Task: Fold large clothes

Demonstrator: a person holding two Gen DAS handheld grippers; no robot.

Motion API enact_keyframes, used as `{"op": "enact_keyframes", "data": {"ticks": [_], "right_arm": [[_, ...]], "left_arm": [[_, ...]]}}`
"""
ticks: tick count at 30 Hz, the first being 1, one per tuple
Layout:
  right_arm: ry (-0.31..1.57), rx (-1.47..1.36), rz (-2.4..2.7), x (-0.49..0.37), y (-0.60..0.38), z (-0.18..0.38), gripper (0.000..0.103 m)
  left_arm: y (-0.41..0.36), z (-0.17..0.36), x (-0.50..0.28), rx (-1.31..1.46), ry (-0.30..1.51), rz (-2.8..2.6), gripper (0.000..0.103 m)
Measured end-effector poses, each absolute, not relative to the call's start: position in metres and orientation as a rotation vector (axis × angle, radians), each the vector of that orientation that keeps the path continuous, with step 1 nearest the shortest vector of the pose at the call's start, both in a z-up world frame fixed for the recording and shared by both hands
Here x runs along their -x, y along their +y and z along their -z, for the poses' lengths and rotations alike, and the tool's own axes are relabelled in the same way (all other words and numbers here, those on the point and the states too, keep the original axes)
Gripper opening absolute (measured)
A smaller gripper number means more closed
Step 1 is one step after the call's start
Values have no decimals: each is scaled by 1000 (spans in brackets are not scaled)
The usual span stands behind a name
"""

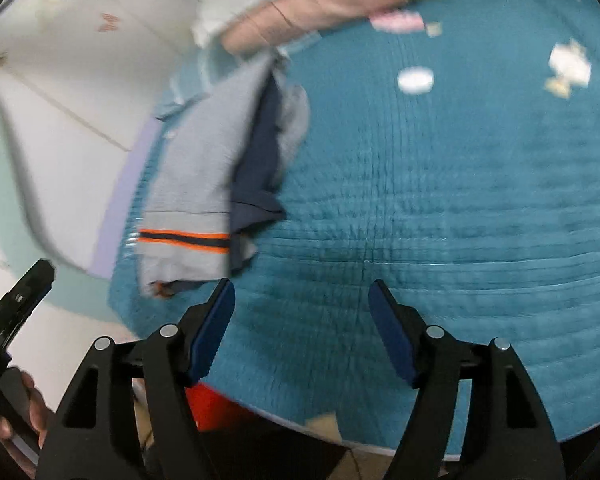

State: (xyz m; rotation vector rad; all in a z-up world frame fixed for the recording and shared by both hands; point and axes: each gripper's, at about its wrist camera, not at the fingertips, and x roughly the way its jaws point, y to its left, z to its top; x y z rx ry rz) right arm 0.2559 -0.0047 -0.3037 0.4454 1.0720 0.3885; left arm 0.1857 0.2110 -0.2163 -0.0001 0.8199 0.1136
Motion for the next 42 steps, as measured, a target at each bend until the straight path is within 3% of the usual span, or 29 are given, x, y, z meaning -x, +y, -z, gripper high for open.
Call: {"op": "enact_keyframes", "data": {"ticks": [8, 20, 28, 34, 42], "right_arm": [[833, -304, -403, -173, -51, 188, 71], [592, -164, -314, -71, -114, 85, 82], [532, -139, -291, -31, -130, 51, 83], [475, -117, -240, -9, -141, 32, 92], [368, -85, -195, 17, -147, 11, 94]], "left_arm": [[121, 152, -126, -79, 686, -51, 92], [53, 65, -42, -118, 521, -90, 95], [35, 31, -6, -65, 482, -53, 98], [22, 12, 15, -77, 419, -49, 98], [5, -5, 39, -106, 338, -20, 98]]}}
